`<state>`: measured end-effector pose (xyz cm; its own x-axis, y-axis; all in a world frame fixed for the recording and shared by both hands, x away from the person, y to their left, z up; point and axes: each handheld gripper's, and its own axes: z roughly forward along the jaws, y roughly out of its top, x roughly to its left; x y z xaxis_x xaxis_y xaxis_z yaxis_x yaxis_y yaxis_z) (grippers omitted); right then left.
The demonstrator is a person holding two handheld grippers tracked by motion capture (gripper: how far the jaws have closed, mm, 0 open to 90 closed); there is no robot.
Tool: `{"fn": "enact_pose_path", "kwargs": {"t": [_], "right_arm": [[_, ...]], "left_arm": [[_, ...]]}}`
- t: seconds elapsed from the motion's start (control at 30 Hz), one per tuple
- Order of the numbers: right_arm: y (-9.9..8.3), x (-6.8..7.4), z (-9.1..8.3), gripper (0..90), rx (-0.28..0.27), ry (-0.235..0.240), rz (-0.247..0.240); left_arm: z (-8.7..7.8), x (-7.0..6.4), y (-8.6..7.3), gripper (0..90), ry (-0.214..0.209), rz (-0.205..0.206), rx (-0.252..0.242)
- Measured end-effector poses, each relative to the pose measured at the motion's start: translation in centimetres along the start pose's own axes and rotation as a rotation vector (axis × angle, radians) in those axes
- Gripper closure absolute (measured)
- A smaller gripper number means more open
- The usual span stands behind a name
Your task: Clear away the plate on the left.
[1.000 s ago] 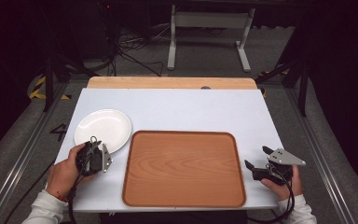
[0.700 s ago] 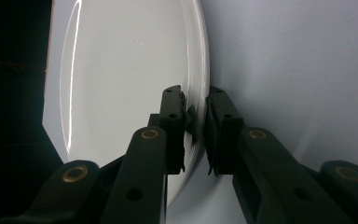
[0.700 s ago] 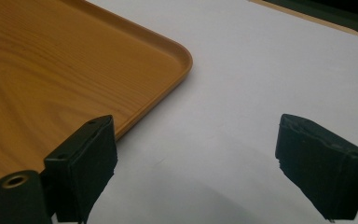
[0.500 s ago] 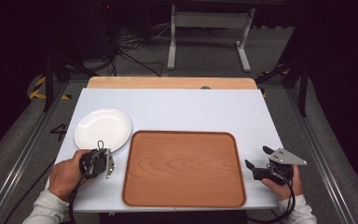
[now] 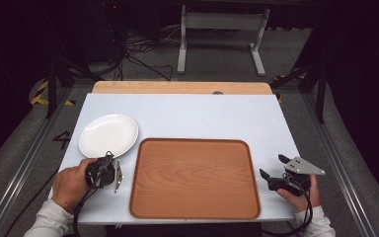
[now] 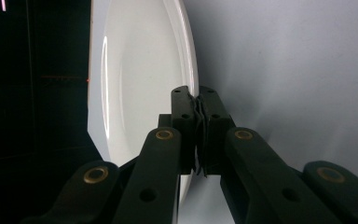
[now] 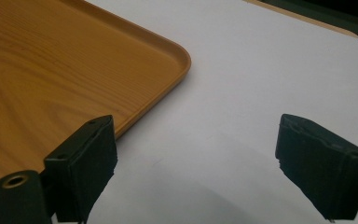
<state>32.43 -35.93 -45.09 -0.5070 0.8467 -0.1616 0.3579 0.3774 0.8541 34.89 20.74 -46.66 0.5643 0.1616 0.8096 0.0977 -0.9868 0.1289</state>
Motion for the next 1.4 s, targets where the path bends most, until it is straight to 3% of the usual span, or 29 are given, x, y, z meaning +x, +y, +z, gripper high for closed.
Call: {"fn": "enact_pose_path", "kwargs": {"t": [0.2, 0.33, 0.7, 0.77, 0.93, 1.4], "right_arm": [[0.0, 0.0, 0.0, 13.2, 0.002, -0.001, -0.002], [0.0, 0.0, 0.0, 13.2, 0.001, -0.001, -0.005], [0.0, 0.0, 0.0, 13.1, 0.002, -0.001, -0.006], [0.0, 0.0, 0.0, 13.1, 0.002, -0.001, -0.006], [0.0, 0.0, 0.0, 13.1, 0.002, -0.003, -0.005], [0.0, 0.0, 0.0, 13.1, 0.005, -0.004, -0.008]], "left_arm": [[-0.1, 0.1, 0.0, 87.0, 0.019, 0.000, -0.001], [-0.2, 0.2, -0.3, 87.0, 0.026, -0.041, -0.014], [-0.4, 0.5, -0.5, 87.0, 0.025, -0.059, -0.020], [-0.4, 0.5, -0.6, 87.0, 0.020, -0.081, -0.024], [-0.6, 0.9, -0.9, 86.9, 0.020, -0.091, -0.030], [-1.7, 2.1, -1.6, 86.9, 0.052, -0.158, -0.043]]}}
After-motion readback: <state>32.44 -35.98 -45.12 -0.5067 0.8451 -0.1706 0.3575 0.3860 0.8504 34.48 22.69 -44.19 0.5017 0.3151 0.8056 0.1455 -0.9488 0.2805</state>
